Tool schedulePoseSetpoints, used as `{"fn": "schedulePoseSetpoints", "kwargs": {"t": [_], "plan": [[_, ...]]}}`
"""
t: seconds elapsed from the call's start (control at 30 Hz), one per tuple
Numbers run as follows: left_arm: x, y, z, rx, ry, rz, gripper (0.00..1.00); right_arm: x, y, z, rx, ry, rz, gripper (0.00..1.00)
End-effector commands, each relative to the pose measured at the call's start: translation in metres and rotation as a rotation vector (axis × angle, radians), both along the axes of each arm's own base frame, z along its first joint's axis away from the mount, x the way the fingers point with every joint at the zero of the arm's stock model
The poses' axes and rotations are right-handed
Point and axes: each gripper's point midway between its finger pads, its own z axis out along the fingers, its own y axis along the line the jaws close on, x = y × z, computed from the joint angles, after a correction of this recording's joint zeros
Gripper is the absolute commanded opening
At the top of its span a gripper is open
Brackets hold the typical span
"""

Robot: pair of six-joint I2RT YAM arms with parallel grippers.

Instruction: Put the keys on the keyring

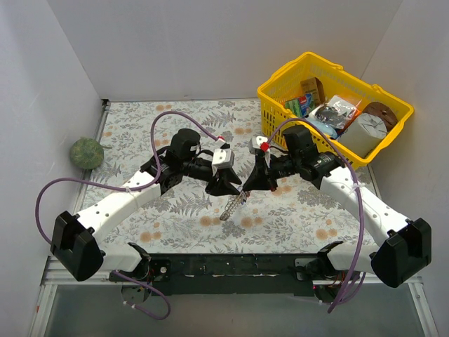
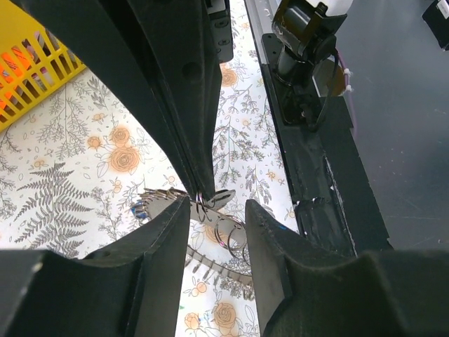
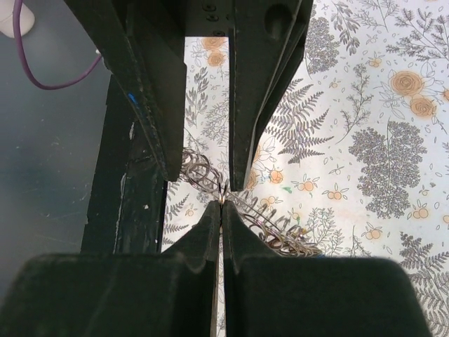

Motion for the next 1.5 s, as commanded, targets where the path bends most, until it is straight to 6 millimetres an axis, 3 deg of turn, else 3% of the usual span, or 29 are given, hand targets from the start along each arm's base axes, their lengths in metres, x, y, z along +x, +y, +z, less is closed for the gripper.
{"fn": "schedulePoseSetpoints", "kwargs": {"t": [0.0, 0.13, 0.23, 0.27, 0.4, 0.67, 0.7, 0.83, 1.0, 1.07, 1.33, 1.47], "plan": [[0.002, -0.001, 0.010, -0.018, -0.030, -0.001, 0.36, -0.002, 0.005, 0.040, 0.108, -0.106, 0.041, 0.01], [0.006, -0.003, 0.007, -0.022, -0.031, 0.007, 0.31, -0.004, 0.006, 0.043, 0.119, -0.104, 0.050, 0.01], [0.007, -0.005, 0.007, -0.029, -0.025, 0.008, 0.19, -0.004, 0.006, 0.042, 0.121, -0.103, 0.051, 0.01], [0.008, -0.006, 0.006, -0.027, -0.024, 0.010, 0.10, -0.004, 0.006, 0.042, 0.122, -0.104, 0.051, 0.01], [0.008, -0.006, 0.008, -0.039, -0.028, 0.008, 0.00, -0.003, 0.006, 0.042, 0.123, -0.105, 0.050, 0.01], [0.006, -0.005, 0.014, -0.096, -0.055, 0.043, 0.00, -0.001, 0.006, 0.041, 0.123, -0.112, 0.031, 0.01], [0.007, -0.004, 0.015, -0.107, -0.062, 0.056, 0.00, 0.000, 0.005, 0.040, 0.120, -0.118, 0.018, 0.05], [0.010, -0.001, 0.019, -0.142, -0.095, 0.101, 0.00, 0.006, 0.003, 0.040, 0.125, -0.150, -0.041, 0.35], [0.015, 0.002, 0.013, -0.148, -0.098, 0.152, 0.00, 0.016, -0.004, 0.041, 0.135, -0.212, -0.128, 0.50], [0.018, 0.001, 0.012, -0.156, -0.103, 0.162, 0.00, 0.018, -0.008, 0.042, 0.140, -0.223, -0.159, 0.74], [0.026, -0.009, -0.010, -0.142, -0.003, 0.182, 0.00, 0.030, -0.020, 0.039, 0.145, -0.222, -0.246, 0.84], [0.025, -0.027, 0.000, -0.193, -0.011, 0.172, 0.00, 0.034, -0.025, 0.038, 0.155, -0.226, -0.277, 0.84]]}}
